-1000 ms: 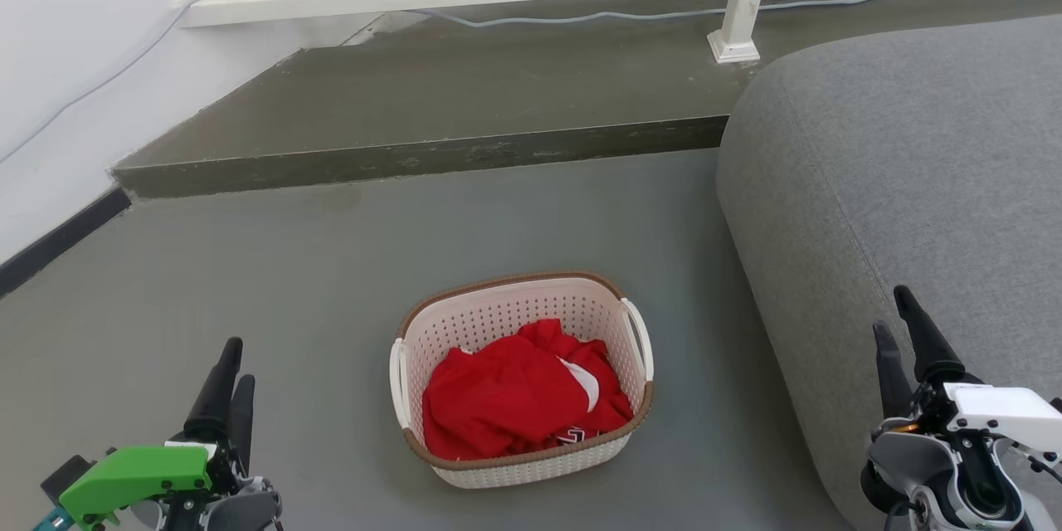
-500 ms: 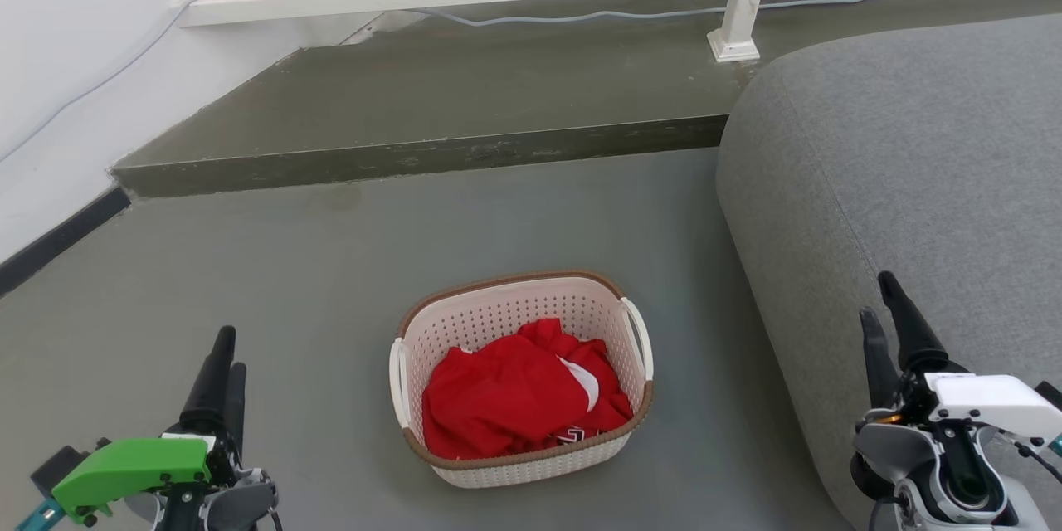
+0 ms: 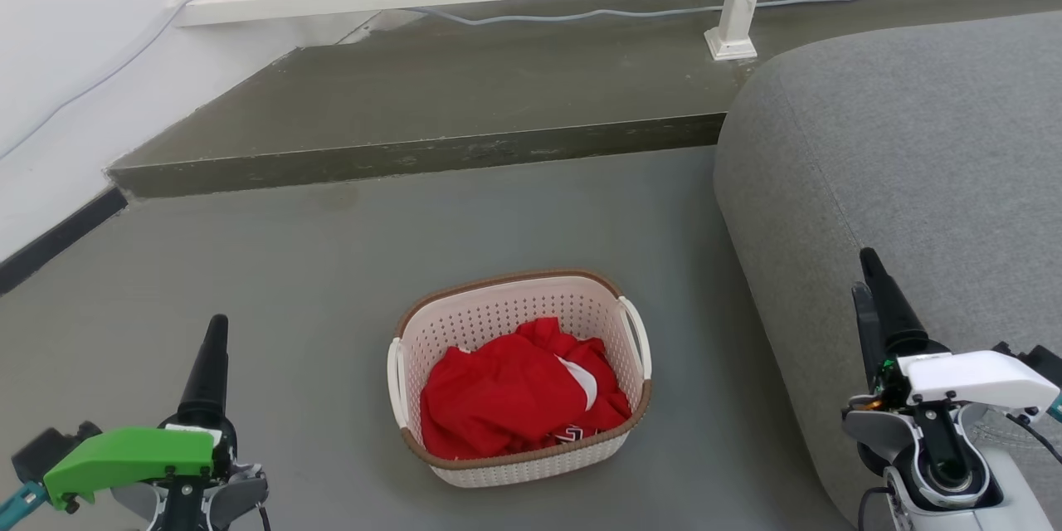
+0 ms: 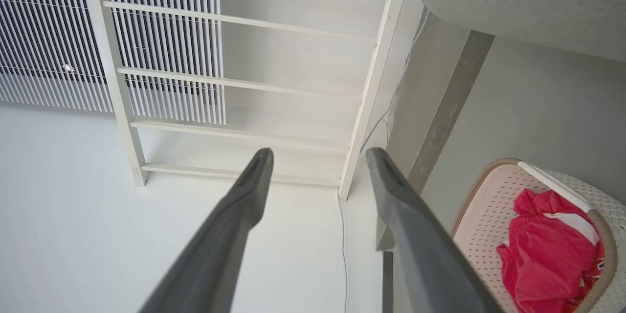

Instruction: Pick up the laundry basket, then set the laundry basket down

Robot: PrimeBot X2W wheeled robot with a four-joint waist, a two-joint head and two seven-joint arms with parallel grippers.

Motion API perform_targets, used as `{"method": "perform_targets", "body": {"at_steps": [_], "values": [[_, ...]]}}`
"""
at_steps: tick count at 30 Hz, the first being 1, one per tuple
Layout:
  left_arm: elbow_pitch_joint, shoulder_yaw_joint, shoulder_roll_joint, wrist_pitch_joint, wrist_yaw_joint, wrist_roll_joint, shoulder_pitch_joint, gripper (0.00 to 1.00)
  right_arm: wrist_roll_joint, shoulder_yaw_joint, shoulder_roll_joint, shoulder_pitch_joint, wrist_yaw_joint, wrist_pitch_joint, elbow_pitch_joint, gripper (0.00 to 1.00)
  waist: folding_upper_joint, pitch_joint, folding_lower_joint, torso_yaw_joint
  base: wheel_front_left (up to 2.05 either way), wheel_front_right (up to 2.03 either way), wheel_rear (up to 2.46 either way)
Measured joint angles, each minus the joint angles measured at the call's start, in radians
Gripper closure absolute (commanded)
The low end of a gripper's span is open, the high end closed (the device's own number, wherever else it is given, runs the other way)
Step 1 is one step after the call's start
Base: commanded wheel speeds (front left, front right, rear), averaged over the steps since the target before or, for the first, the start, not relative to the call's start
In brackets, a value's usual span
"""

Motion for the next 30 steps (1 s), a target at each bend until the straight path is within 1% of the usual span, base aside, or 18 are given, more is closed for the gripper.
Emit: {"method": "perform_targets", "body": {"at_steps": [7, 9, 14, 18, 20, 23, 26, 30], "values": [[-0.002, -0.029, 0.033, -0.027, 0.000, 0.127, 0.000, 0.00, -0.079, 0.040, -0.017, -0.007, 0.000, -0.022, -0.003, 0.00, 0.0000, 0.001, 0.0000, -0.003, 0.00, 0.00, 0.00], [-0.003, -0.033, 0.044, -0.035, 0.000, 0.167, 0.000, 0.00, -0.115, 0.052, -0.023, -0.014, 0.000, -0.031, -0.003, 0.00, 0.0000, 0.001, 0.0000, -0.003, 0.00, 0.00, 0.00], [-0.008, -0.049, 0.045, -0.053, 0.001, 0.226, 0.000, 0.00, -0.210, 0.082, -0.045, -0.025, 0.000, -0.051, -0.003, 0.00, 0.0000, 0.003, 0.0000, -0.005, 0.00, 0.00, 0.00], [-0.015, -0.063, 0.059, -0.070, 0.013, 0.300, 0.000, 0.00, -0.292, 0.091, -0.047, -0.037, -0.001, -0.064, -0.007, 0.00, 0.0000, 0.005, 0.0000, -0.006, 0.00, 0.00, 0.00], [-0.019, -0.066, 0.069, -0.075, 0.023, 0.343, -0.001, 0.00, -0.330, 0.096, -0.048, -0.046, -0.010, -0.069, -0.016, 0.00, 0.0000, 0.006, 0.0000, -0.007, 0.00, 0.00, 0.00], [-0.029, -0.073, 0.081, -0.088, 0.035, 0.417, -0.002, 0.00, -0.394, 0.111, -0.053, -0.056, -0.014, -0.078, -0.021, 0.00, 0.0000, 0.007, 0.0000, -0.008, 0.00, 0.00, 0.00], [-0.040, -0.081, 0.086, -0.097, 0.049, 0.485, -0.002, 0.00, -0.465, 0.133, -0.063, -0.058, -0.029, -0.091, -0.024, 0.00, 0.0000, 0.008, 0.0000, -0.008, 0.00, 0.00, 0.00], [-0.052, -0.089, 0.087, -0.111, 0.064, 0.548, -0.003, 0.00, -0.541, 0.156, -0.069, -0.059, -0.051, -0.102, -0.024, 0.00, 0.0000, 0.008, 0.0000, -0.010, 0.00, 0.00, 0.00]]}}
